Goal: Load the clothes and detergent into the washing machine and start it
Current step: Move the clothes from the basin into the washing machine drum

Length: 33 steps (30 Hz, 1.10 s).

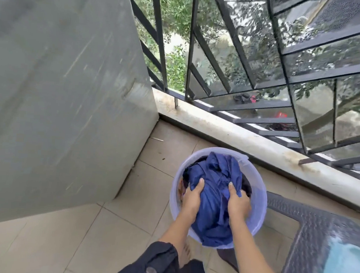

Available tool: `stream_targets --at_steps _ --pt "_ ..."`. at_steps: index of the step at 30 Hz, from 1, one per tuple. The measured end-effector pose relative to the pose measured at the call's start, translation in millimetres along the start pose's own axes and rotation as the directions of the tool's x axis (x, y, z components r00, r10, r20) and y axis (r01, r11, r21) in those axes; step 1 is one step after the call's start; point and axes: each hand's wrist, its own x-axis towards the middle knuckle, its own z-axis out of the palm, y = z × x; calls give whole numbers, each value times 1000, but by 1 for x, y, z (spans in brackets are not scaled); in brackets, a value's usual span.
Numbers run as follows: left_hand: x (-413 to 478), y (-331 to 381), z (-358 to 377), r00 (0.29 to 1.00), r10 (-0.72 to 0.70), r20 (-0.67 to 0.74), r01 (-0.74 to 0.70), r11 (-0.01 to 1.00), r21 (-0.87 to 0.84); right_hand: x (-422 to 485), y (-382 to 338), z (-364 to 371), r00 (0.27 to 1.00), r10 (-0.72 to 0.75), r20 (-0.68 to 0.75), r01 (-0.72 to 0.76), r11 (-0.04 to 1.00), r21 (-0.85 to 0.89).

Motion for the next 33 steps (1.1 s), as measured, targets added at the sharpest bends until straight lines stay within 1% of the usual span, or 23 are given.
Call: stream_targets --at_steps 3,4,8,10,11,13,15,17,18,21,23,26,28,29,31,32,33 --pt "3 -4 2 999 -36 23 38 996 -86 -26 -31 -27 1000 15 16 -17 990 143" --pt "-11 8 4 998 -39 39 43 995 -90 -36 -43 -38 1000 5 28 -10 986 169" --pt "-63 50 13 998 31 49 -27 996 -85 -70 -86 -77 996 -59 70 36 955 296" --pt "-78 61 15 996 84 24 -81 992 -98 -87 -105 -92 990 -68 121 30 956 293" --pt "-93 71 17 996 89 16 -87 993 -79 -95 -116 -99 988 -46 148 2 958 286" --pt "-131 102 18 994 110 21 -108 991 -75 -111 -132 -114 977 -19 211 -41 961 274" --pt "-163 129 21 989 147 -8 -147 986 -73 -123 -145 -126 961 -20 274 -50 968 246" --pt "-188 149 23 982 186 -28 -188 977 -103 -138 -160 -139 934 -44 355 -53 964 261" --pt "-194 154 23 978 208 -16 -208 970 -129 -146 -168 -145 922 -50 385 -59 962 267" --pt "-227 181 27 970 238 -39 -241 954 -176 -165 -191 -160 873 -142 466 12 963 271" --pt "-264 200 29 962 269 -52 -274 941 -197 -181 -204 -169 824 -208 527 51 953 297" --pt "-292 219 28 958 287 -32 -287 935 -207 -211 -225 -180 742 -268 615 99 951 294" --pt "-311 233 25 936 351 0 -335 895 -293 -233 -239 -187 684 -295 667 136 950 280" --pt "-320 240 25 927 373 28 -349 890 -292 -243 -245 -191 657 -311 687 166 948 271" --pt "-328 250 24 918 397 9 -374 872 -314 -261 -260 -196 612 -368 700 248 930 272" --pt "-325 253 23 913 407 -27 -392 857 -335 -269 -267 -198 613 -401 681 293 916 275" --pt "-323 257 22 915 401 -32 -388 859 -335 -276 -273 -199 619 -434 654 341 899 274"
